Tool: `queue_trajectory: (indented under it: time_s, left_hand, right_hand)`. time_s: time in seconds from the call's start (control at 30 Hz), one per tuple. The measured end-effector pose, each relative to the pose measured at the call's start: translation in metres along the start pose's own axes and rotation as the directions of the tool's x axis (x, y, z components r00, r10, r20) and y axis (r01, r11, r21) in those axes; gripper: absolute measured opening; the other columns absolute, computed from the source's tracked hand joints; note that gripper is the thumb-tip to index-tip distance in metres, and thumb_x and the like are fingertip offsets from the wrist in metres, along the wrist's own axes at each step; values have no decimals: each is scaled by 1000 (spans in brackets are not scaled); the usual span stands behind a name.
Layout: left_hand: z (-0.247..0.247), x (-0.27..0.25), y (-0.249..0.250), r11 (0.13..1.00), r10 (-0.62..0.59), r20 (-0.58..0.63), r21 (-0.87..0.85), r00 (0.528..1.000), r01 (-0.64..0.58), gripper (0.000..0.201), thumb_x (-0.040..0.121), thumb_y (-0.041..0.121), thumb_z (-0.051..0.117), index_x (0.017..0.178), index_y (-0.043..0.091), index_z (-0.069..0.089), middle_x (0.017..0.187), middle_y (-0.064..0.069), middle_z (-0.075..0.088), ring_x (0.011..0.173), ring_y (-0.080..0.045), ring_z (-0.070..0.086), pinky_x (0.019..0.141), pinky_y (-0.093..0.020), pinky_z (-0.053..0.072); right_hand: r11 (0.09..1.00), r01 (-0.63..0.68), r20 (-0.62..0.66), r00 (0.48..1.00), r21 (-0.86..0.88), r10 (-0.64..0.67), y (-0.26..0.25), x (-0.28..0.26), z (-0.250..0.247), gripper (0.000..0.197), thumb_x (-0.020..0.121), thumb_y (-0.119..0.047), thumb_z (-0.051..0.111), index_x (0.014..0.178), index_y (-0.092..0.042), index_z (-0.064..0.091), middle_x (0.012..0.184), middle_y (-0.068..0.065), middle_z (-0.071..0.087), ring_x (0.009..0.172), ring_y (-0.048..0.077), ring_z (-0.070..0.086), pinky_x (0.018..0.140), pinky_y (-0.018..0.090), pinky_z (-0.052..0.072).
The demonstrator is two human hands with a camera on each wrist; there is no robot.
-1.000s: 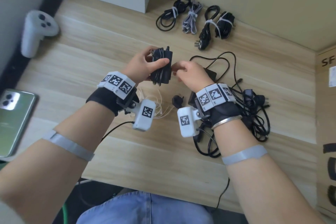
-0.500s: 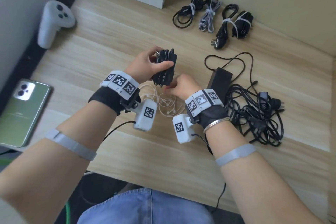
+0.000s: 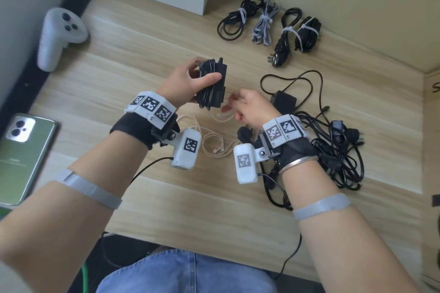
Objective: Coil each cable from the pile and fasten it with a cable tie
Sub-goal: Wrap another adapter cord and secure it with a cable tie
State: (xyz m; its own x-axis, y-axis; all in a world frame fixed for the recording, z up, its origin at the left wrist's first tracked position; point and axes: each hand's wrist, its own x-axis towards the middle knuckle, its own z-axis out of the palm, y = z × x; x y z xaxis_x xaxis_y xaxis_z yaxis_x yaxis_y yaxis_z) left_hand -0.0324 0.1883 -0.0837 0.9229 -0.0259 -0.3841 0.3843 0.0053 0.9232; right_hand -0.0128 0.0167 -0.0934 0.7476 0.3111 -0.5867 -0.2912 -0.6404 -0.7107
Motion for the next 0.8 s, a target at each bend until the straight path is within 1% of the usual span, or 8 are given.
queue_trajectory:
  time_s: [0.13, 0.2, 0.33, 0.47, 0.57, 0.63, 0.7, 0.8]
  left_hand:
    - [7, 5, 2, 999, 18, 1, -42, 1000, -18, 10, 88, 21, 60, 92, 27, 53, 83, 6, 61, 67, -4, 66, 51, -22, 52]
    - [10, 8, 2, 998, 12, -2, -61, 1000, -12, 10, 88, 21, 60, 94, 26, 53, 84, 6, 61, 68, -2, 66, 52, -22, 52]
    - [16, 14, -2, 997, 7, 19, -73, 1000, -6, 13, 88, 22, 60, 99, 24, 52, 85, 7, 61, 72, -4, 66, 55, -24, 53]
    - [22, 17, -5, 996, 7, 71, -92, 997, -1, 16, 87, 18, 60, 101, 22, 53, 88, 5, 61, 76, -5, 66, 59, -26, 55]
    - [24, 20, -5, 991, -5, 124, -130, 992, 22, 42, 79, 23, 65, 116, 10, 50, 99, -3, 61, 86, -12, 67, 66, -27, 55]
    - [25, 20, -5, 988, -12, 180, -151, 984, 40, 50, 74, 23, 65, 118, 7, 50, 99, -6, 62, 89, -16, 66, 69, -28, 55]
    - [28, 21, -5, 986, -16, 216, -161, 976, 52, 44, 76, 19, 64, 117, 9, 51, 101, -6, 61, 91, -17, 65, 72, -30, 56]
    - [32, 22, -6, 984, -31, 296, -157, 955, 81, 39, 78, 17, 66, 114, 11, 52, 103, -4, 59, 89, -15, 65, 71, -31, 57]
  right_hand:
    - [1000, -3, -54, 999, -24, 1, 3, -4, -11, 7, 98, -18, 44, 94, -20, 48, 91, -1, 72, 59, 14, 47, 52, 28, 36]
    - [998, 17, -130, 991, -56, -24, 8, -6, -17, 4, 97, -18, 46, 99, -21, 47, 81, -7, 70, 65, 18, 47, 57, 30, 37]
    - [994, 103, -260, 961, 25, -93, 19, -4, -26, 27, 91, -6, 42, 82, -30, 48, 74, 2, 67, 61, 20, 53, 58, 30, 42]
    - [970, 94, -289, 957, 225, -25, 22, -4, -34, 35, 93, -2, 36, 78, -21, 60, 83, 0, 66, 76, 11, 63, 75, 23, 53]
    - [971, 99, -283, 958, 217, -34, 26, -2, -36, 22, 89, -1, 48, 85, -14, 64, 82, 2, 69, 81, 14, 66, 84, 25, 53]
    - [991, 81, -292, 955, 103, -48, 28, -3, -39, 9, 89, -11, 57, 88, -9, 66, 76, 3, 68, 69, 13, 64, 76, 22, 53]
    - [998, 64, -277, 958, -30, -70, 26, -4, -41, 23, 95, -20, 51, 80, -9, 65, 63, -1, 61, 53, 7, 53, 57, 16, 46]
    - [989, 39, -213, 975, -142, -69, 22, -2, -43, 40, 98, -28, 43, 62, -13, 53, 55, -3, 48, 51, 9, 42, 56, 23, 35]
